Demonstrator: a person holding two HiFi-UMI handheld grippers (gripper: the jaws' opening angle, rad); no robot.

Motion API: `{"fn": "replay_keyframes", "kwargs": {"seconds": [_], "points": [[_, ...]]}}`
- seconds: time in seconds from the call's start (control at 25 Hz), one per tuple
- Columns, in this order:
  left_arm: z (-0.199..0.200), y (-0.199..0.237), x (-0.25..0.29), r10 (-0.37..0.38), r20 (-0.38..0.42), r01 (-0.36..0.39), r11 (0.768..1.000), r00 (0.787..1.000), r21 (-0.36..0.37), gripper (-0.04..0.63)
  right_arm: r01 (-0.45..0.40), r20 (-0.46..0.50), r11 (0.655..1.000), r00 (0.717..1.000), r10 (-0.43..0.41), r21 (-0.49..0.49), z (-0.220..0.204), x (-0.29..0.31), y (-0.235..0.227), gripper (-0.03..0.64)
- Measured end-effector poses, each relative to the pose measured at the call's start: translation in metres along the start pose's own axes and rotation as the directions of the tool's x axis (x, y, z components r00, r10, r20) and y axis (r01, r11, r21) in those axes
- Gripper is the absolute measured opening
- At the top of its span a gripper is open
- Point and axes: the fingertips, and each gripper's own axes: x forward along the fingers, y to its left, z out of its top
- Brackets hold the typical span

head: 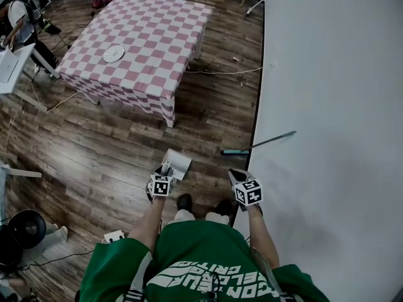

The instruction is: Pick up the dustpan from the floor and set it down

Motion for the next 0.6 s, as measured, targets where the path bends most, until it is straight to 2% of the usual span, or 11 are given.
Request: {"fn": "replay_keyframes", "kwargs": {"seconds": [0.36, 0.6], "points": [[0.004, -0.002, -0.001, -0.024, 0.007, 0.024, 1.000, 1.000, -0.001, 0.124, -0.022, -0.015, 1.000, 1.000, 0.022, -0.011, -0.002, 0.007, 0.009, 0.008], [0.001, -0.003, 0.001, -0.014, 0.000, 0.014, 0.999, 1.000, 0.039, 0.133, -0.039, -0.010, 0.999, 0.999, 0.038, -0.019, 0.001, 0.008, 0.013, 0.008]]}}
